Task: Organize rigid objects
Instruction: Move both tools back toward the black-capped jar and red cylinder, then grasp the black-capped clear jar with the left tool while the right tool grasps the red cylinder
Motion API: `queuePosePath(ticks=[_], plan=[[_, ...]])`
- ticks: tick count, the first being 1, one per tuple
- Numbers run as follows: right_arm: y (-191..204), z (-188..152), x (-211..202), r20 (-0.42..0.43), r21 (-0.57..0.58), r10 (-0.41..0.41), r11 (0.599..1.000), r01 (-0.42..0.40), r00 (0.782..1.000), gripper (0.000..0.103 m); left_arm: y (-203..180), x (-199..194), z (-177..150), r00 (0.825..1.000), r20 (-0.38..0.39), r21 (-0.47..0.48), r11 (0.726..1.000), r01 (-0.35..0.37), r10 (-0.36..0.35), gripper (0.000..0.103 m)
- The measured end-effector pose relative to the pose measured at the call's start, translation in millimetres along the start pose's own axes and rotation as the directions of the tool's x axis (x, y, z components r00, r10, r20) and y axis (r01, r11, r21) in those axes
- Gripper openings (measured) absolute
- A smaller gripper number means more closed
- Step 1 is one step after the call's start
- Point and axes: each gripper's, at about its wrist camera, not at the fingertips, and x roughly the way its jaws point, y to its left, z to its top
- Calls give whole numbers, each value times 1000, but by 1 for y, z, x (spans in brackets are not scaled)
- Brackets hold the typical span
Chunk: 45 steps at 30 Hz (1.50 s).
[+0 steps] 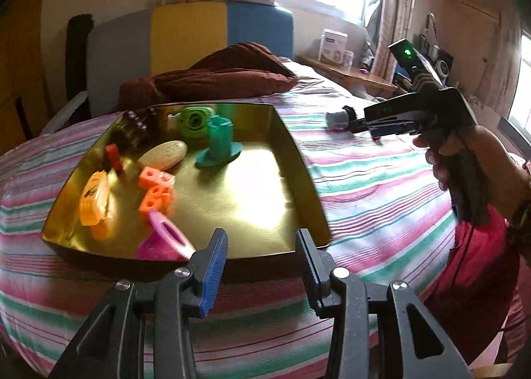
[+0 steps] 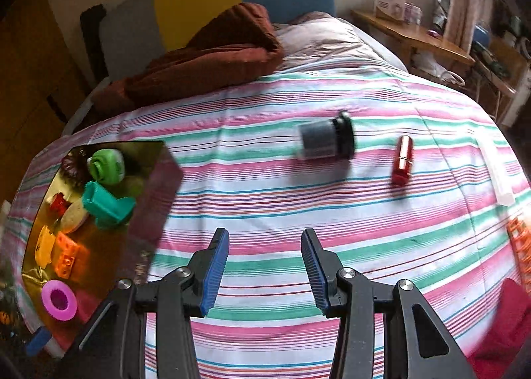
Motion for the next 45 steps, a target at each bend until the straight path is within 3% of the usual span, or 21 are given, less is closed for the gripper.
queuePosePath(ticks=[8,12,16,20,21,23,25,29,33,41,45], plan=[[-47,24,5,0,44,-78,996,78,997,47,-27,5,11,999,-10,66,997,31,-30,42],[-87,42,14,24,133,-141,982,136,990,49,-40,8,18,999,-20,92,995,46,-45,42],[-136,44,29,15,292,-166,944,155,986,49,-57,15,29,997,-37,125,989,75,-71,42],[-168,32,40,-78,418,-165,890,182,983,49,-79,30,50,993,-50,167,980,111,-104,44],[-175,31,39,-81,448,-156,877,175,984,49,-87,36,59,992,-50,178,976,126,-119,46],[-185,28,35,-72,500,-136,852,154,988,51,-102,51,77,990,-43,212,967,138,-132,63],[-192,25,29,-55,542,-119,830,129,991,56,-118,69,96,987,-33,254,954,159,-155,68],[-201,24,22,-29,581,-118,806,113,993,56,-145,127,136,986,-66,325,931,168,-155,69],[-207,21,17,-12,613,-125,783,106,992,56,-152,202,178,989,-125,318,941,116,-80,69],[-216,17,23,-24,661,-74,747,71,997,56,-164,275,207,984,-172,333,937,107,-52,69],[-212,19,22,-18,643,-78,762,71,997,56,-178,299,207,978,-198,395,909,135,-59,69]])
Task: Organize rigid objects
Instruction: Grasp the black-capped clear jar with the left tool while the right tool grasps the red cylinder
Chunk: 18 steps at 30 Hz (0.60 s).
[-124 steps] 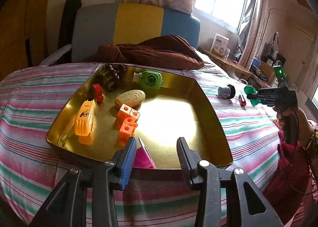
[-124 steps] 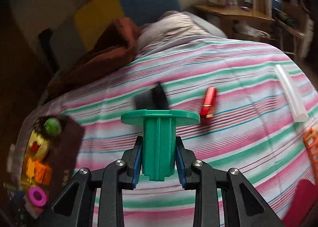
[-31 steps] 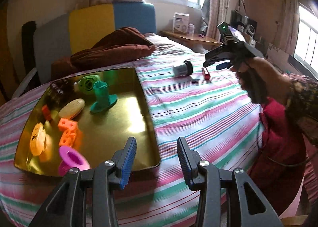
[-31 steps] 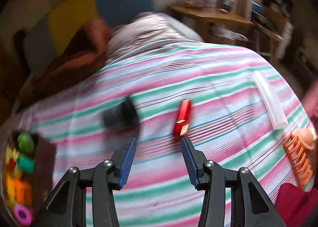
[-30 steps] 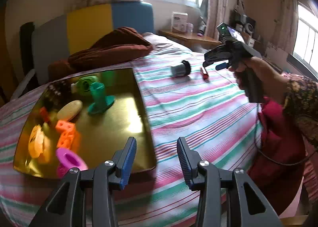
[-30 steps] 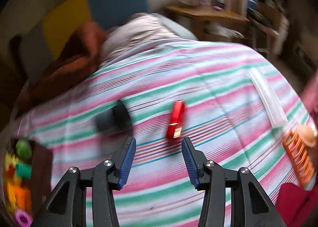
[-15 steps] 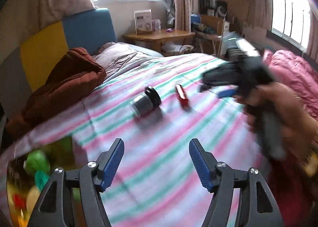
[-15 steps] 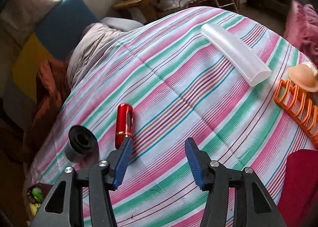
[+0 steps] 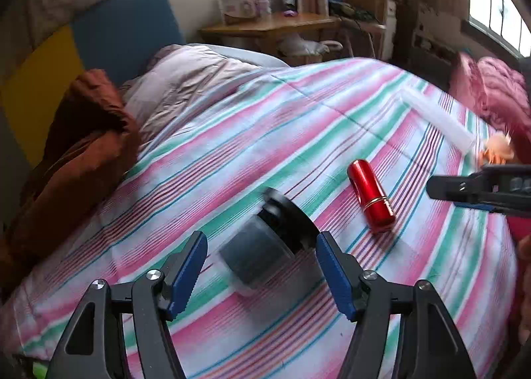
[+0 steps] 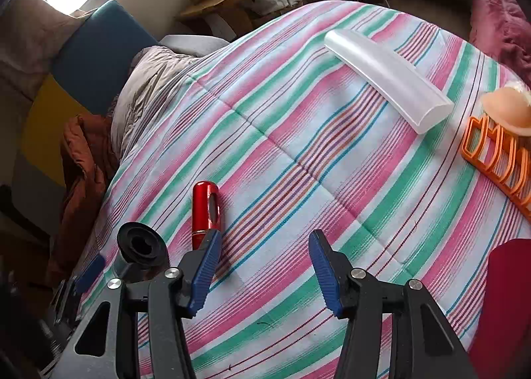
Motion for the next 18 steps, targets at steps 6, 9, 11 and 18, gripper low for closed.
queuePosePath(ticks=[6,9,11,18], plan=[[-1,0,5,-21,17,10,1000,-10,1000,56,-1,25,-4,995,-39,-55,994,90,-92,43],[-1,1,6,-22,20,4,1000,-4,1000,56,2,24,-14,991,-21,-118,985,127,-130,42],[0,1,7,-25,18,5,1000,-5,1000,56,5,21,-17,990,-9,-143,980,141,-144,42],[0,0,12,-43,25,13,1000,-12,999,56,8,1,-43,988,21,-237,959,152,-151,42]])
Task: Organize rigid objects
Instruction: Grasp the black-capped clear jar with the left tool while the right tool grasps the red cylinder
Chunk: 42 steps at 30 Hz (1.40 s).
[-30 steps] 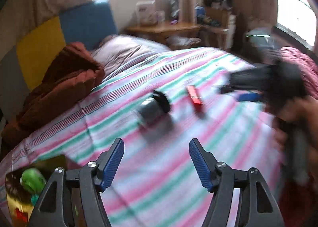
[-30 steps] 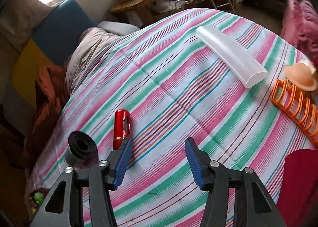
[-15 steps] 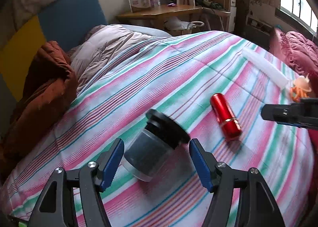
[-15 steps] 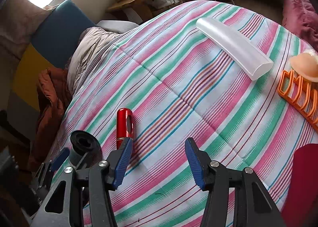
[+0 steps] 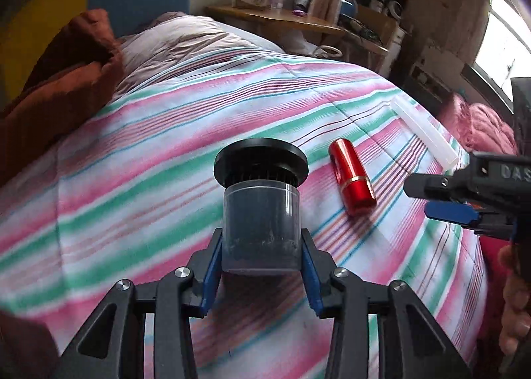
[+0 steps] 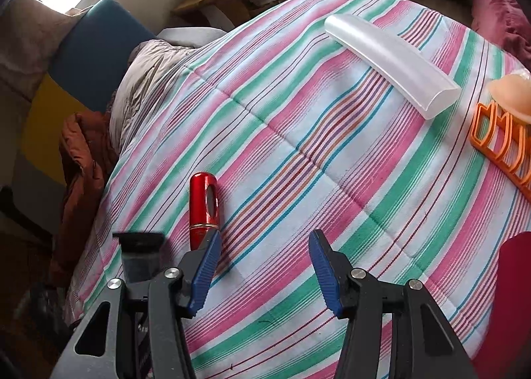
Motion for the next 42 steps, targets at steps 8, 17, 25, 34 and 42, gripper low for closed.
queuePosePath(ticks=[8,17,25,34,42], plan=[[0,-1,3,-9,-3,-8,1000,8,1000,56,-8,-26,-45,999,34,-70,997,-30,33,42],[9,-2,1,21,-54,-21,998,22,1000,56,-7,-35,-50,997,30,-126,989,-72,76,44],[30,-1,-1,84,-155,-11,988,24,996,56,-6,-51,-63,998,60,-121,993,-11,19,43],[62,-4,18,114,-284,-43,956,74,993,56,-7,-128,-122,983,170,-182,978,98,-67,43],[80,-5,49,99,-383,-112,913,142,989,50,-1,-182,-172,979,202,-134,989,70,-42,43]])
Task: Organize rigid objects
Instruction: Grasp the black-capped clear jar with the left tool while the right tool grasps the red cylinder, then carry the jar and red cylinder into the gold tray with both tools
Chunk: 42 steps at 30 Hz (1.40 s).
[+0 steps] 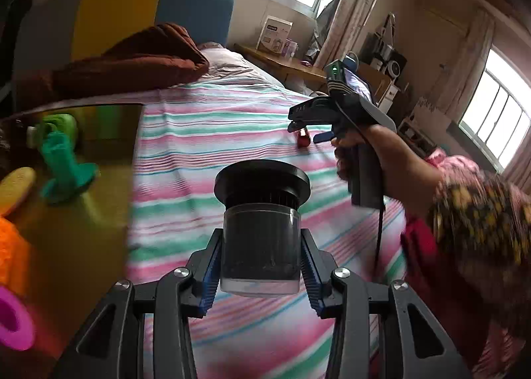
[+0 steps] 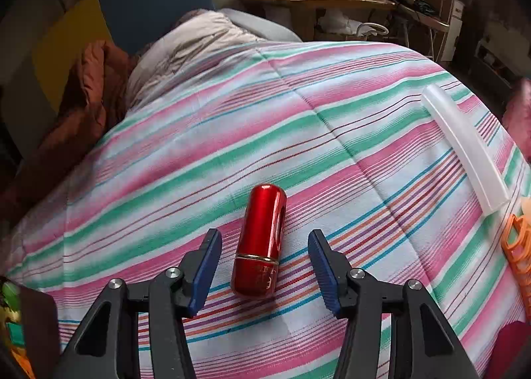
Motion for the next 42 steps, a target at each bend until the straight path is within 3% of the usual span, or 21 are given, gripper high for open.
queuePosePath(ticks=[3,4,10,17,23,32,36,42], plan=[[3,-1,1,-2,-50,-32,998,32,999,29,7,-18,-6,1000,16,5,1000,-19,19,43],[3,-2,1,-4,-57,-37,998,37,999,27,11,-24,-7,1000,23,-4,1000,-18,18,43],[8,-8,-1,-14,-92,-54,994,52,998,27,19,-49,-8,996,68,27,998,-51,49,43],[17,-20,-7,-31,-110,-32,994,28,999,27,32,-69,-11,993,86,-7,997,-80,80,43],[19,-24,-20,-40,-75,43,996,-46,998,27,57,-78,-8,989,94,-66,992,-109,115,43],[34,-42,-64,-61,-68,110,991,-114,992,27,94,-64,3,993,-1,-130,984,-118,119,43],[43,-57,-84,-59,-13,189,982,-190,980,27,109,-51,3,989,-48,-163,975,-149,142,44],[55,-86,-87,-17,16,336,942,-336,942,27,114,-40,3,976,-104,-129,970,-204,191,44]])
